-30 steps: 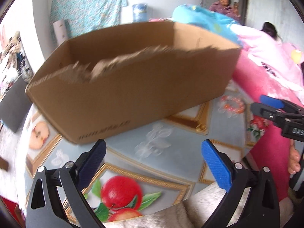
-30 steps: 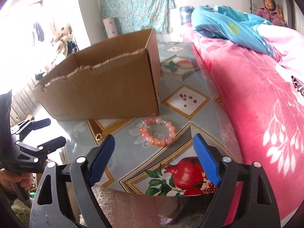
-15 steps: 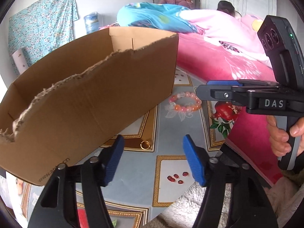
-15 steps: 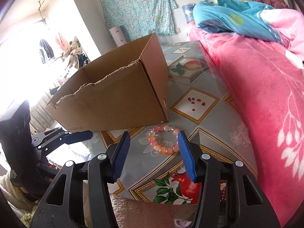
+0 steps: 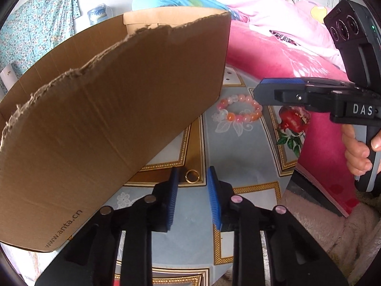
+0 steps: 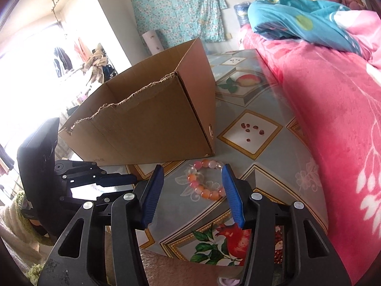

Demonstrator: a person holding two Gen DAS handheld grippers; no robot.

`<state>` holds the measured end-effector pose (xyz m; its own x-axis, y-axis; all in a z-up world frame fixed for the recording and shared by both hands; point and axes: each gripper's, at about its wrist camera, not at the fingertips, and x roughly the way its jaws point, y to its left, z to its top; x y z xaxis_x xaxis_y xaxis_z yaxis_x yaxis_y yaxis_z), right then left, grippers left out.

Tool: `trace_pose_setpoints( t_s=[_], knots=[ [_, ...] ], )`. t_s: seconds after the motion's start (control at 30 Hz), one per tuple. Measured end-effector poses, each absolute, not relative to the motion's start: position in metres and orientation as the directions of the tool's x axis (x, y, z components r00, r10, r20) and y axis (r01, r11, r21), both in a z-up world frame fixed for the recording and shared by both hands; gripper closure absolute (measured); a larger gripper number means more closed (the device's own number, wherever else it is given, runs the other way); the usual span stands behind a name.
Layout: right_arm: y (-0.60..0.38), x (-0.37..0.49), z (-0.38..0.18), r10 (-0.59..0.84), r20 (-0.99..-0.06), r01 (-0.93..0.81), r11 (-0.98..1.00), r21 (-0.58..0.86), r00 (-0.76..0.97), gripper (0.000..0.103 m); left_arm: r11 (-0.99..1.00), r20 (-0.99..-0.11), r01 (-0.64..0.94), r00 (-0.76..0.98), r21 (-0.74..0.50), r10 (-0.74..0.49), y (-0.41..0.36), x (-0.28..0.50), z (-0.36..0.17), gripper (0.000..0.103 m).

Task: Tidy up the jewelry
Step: 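Close the right gripper on the bead bracelet while the left gripper grasps the small gold ring, then lift both held pieces and carry them over the box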

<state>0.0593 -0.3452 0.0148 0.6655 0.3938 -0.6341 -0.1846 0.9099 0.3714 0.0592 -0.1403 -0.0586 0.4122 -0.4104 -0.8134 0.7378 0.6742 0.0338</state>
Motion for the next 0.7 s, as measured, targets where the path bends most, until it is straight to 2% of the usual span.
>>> trace_pose_setpoints(
  t_s=[0.17, 0.27, 0.53, 0.7],
  knots=[
    [-0.344, 0.059, 0.015, 0.387, -0.639, -0.184, 0.914, 0.362, 0.665, 0.059, 0.663, -0.811, 0.748, 0.411, 0.039, -0.416, -0.141, 0.061, -0.060, 0.082],
    [-0.343, 0.057, 0.016, 0.382, -0.640, -0.183, 0.916, 0.356, 0.667, 0.059, 0.670, -0.809, 0.741, 0.417, 0.037, -0.415, -0.138, 0.064, -0.059, 0.091],
    [-0.335, 0.056, 0.020, 0.365, -0.659, -0.202, 0.928, 0.312, 0.658, 0.059, 0.684, -0.793, 0.730, 0.417, 0.000, -0.445, -0.130, 0.064, -0.058, 0.091],
    [-0.321, 0.061, 0.022, 0.348, -0.692, -0.236, 0.937, 0.256, 0.632, 0.067, 0.695, -0.770, 0.719, 0.432, -0.020, -0.469, -0.116, 0.059, -0.049, 0.091]
  ],
)
